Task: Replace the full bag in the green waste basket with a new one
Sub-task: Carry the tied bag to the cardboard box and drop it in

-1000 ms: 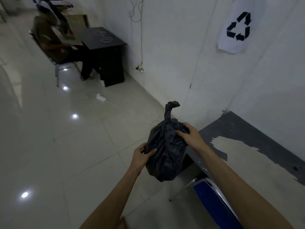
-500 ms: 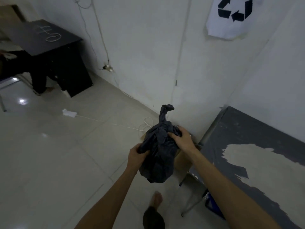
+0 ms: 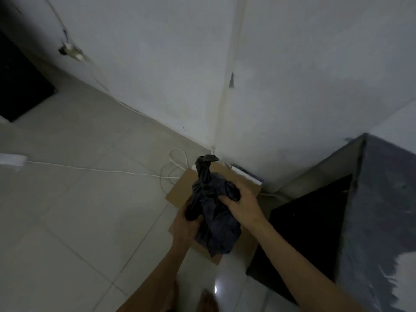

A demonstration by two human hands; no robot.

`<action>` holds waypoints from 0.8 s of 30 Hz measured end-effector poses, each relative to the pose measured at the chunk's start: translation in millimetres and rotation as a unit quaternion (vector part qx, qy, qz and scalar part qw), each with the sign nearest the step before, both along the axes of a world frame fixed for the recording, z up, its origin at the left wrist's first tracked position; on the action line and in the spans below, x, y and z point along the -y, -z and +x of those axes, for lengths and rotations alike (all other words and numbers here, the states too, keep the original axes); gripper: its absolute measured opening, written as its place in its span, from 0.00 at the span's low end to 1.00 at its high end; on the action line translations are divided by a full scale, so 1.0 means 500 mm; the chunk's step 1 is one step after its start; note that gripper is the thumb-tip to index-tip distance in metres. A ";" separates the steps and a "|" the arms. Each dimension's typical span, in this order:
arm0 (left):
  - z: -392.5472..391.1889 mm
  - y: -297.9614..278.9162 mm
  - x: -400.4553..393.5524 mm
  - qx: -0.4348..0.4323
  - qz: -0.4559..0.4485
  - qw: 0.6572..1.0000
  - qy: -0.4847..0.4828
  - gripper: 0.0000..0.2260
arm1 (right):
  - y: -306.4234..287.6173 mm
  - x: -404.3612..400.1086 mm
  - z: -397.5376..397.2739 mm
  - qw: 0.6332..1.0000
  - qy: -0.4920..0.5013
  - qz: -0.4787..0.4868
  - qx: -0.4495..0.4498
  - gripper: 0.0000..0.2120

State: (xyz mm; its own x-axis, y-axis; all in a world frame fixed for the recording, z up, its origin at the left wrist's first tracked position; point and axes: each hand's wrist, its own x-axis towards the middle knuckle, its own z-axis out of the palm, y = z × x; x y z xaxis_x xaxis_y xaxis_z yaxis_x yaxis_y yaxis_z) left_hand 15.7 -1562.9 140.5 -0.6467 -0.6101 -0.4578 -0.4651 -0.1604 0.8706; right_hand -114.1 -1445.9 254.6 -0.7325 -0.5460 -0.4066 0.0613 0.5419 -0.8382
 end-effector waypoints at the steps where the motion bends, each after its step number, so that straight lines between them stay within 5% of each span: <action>1: -0.023 0.046 0.005 0.005 -0.001 1.000 0.002 0.30 | 0.051 0.006 -0.023 1.000 0.002 0.007 0.006 0.15; 4: -0.087 0.197 0.030 0.022 0.011 1.000 0.018 0.26 | 0.202 0.023 -0.085 0.999 0.018 0.022 0.026 0.21; 9: -0.151 0.425 0.062 0.055 -0.035 0.994 0.083 0.14 | 0.447 0.029 -0.145 0.993 0.068 0.036 0.089 0.14; 14: -0.161 0.610 0.066 0.114 -0.076 0.982 0.129 0.19 | 0.643 0.013 -0.158 0.983 0.110 0.059 0.137 0.13; 24: -0.179 0.661 0.067 0.082 -0.031 0.988 0.128 0.35 | 0.773 -0.001 -0.214 0.978 0.179 0.104 0.030 0.14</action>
